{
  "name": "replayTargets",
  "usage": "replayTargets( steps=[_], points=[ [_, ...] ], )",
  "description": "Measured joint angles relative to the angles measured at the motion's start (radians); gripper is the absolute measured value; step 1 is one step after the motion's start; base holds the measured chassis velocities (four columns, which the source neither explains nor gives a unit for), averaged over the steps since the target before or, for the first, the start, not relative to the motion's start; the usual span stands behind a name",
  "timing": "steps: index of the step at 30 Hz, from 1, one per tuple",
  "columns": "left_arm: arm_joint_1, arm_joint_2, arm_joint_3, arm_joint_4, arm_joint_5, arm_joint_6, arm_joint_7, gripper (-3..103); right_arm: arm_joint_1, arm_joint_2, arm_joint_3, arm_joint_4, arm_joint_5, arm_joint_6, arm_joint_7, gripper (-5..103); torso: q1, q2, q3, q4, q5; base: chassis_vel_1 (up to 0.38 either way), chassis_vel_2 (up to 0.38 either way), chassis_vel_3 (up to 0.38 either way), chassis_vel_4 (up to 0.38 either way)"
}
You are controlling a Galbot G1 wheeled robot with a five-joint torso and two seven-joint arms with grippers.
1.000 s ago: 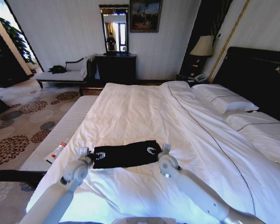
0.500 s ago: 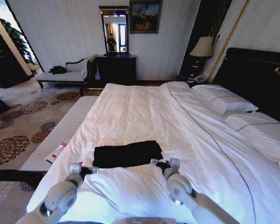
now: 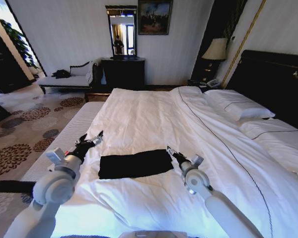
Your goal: Fold the clothes on the bed.
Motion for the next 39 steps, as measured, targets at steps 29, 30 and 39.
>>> replayTargets(
  steps=[29,30,39],
  points=[
    [0.011,-0.038,0.001,0.006,0.029,0.047,-0.02,100,-0.139,-0.063,-0.116,0.017,-0.205,0.065,-0.133,100,0.0,0.0,0.0,0.0,0.0,0.0,0.0,0.0,0.0],
    [0.01,-0.041,0.002,0.006,0.028,0.045,-0.02,100,-0.133,-0.072,-0.127,0.01,-0.213,0.065,-0.135,100,0.0,0.0,0.0,0.0001,0.0001,0.0,0.0,0.0,0.0],
    [0.026,-0.047,-0.002,-0.006,0.028,0.041,-0.019,100,-0.098,-0.136,-0.146,-0.027,-0.24,0.069,-0.176,100,0.0,0.0,0.0,0.0001,0.0001,0.0,0.0,0.0,0.0]
  ],
)
